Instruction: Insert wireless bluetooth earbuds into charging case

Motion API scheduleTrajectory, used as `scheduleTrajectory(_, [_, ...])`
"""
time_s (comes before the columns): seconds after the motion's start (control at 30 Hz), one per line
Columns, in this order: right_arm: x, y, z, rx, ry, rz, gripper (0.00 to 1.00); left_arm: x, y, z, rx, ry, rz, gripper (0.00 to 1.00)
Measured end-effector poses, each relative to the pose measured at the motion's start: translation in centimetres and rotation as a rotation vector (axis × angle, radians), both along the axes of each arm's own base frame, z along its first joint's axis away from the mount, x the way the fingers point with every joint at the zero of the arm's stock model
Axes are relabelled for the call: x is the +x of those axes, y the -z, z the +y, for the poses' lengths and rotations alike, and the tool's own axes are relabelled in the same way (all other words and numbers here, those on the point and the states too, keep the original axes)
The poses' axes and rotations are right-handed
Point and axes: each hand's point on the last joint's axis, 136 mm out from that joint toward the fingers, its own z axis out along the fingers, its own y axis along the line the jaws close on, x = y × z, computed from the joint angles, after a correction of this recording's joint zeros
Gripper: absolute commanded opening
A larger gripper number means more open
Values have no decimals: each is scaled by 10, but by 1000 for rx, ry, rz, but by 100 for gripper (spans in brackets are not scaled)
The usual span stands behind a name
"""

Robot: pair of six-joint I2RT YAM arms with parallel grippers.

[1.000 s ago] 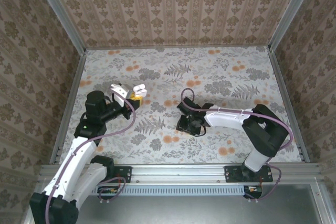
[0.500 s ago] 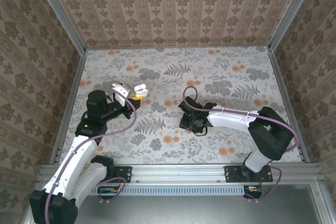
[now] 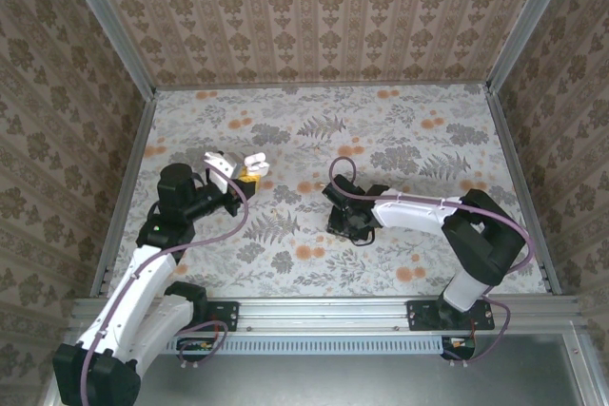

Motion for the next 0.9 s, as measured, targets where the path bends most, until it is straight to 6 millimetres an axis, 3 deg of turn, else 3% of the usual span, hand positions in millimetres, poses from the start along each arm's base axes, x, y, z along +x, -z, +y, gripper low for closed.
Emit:
scheduleTrajectory(0.33, [9, -2, 2, -21, -37, -30, 24, 0, 0, 0, 3, 2, -4, 0])
scheduleTrajectory(0.77, [15, 6, 8, -40, -65, -21, 25, -6, -5, 2, 7, -2, -28, 0])
scheduleTrajectory(0.9, [16, 5, 10, -46, -84, -19, 19, -5, -5, 2, 10, -5, -28, 0])
